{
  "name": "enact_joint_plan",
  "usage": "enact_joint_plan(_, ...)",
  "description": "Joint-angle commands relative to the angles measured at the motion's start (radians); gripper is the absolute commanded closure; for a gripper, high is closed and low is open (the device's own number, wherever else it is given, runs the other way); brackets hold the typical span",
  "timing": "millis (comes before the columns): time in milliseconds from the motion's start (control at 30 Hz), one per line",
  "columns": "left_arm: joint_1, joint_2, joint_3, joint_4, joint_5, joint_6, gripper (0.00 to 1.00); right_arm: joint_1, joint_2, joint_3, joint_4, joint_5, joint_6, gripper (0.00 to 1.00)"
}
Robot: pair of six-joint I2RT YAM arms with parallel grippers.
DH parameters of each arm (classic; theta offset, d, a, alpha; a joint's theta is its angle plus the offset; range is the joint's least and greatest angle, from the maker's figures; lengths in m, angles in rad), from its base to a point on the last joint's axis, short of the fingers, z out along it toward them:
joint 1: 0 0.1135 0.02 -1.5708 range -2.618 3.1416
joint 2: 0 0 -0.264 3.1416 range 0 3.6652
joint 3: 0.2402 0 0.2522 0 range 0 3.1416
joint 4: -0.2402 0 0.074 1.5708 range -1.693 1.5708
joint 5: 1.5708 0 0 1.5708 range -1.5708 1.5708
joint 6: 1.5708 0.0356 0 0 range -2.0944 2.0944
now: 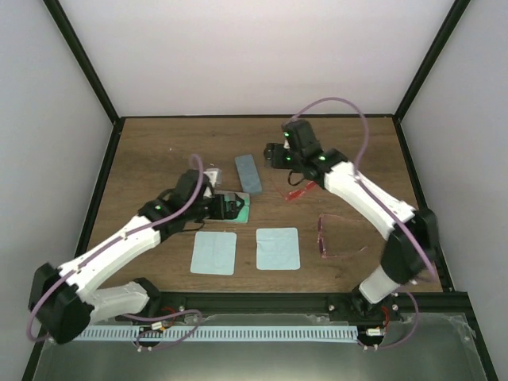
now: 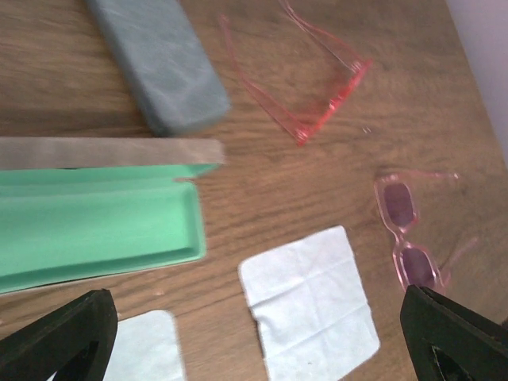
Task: Organize the sunglasses
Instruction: Place the sunglasses case at the center of the board.
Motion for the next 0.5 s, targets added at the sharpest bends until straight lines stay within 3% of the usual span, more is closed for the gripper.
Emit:
enact_joint_plan(0, -0.134, 0.136, 0.098, 0.062, -0.069, -0.048, 0.0, 0.005, -0.201, -0.164, 0.006, 0.237, -0.001, 0.17)
enact_joint_plan(67, -0.198, 0.216, 0.153, 0.053, -0.1, -0.056, 0.0, 0.005, -0.254, -0.213, -0.063, 0.275, 0.031, 0.24)
enact_joint_plan(133, -0.24, 0.282, 0.191, 0.046, -0.122, -0.076, 0.08, 0.005, -0.322, -0.298, -0.099, 0.277, 0.073, 0.35)
enact_joint_plan(233, -0.271, 0.331, 0.205, 0.048, -0.125, -0.123, 0.16, 0.004, -0.51, -0.463, -0.037, 0.177, 0.107, 0.68)
enact_joint_plan(300, -0.283, 0.359, 0.2, 0.052, -0.131, -0.139, 0.27, 0.004, -0.616, -0.555, -0.017, 0.122, 0.156, 0.82)
enact_joint_plan(400, -0.305, 0.398, 0.203, 0.04, -0.166, -0.197, 0.43, 0.004, -0.736, -0.627, -0.044, 0.112, 0.181, 0.84)
enact_joint_plan(467, -0.317, 0.416, 0.2, 0.041, -0.186, -0.226, 0.5, 0.004, -0.807, -0.635, -0.067, 0.166, 0.161, 0.72)
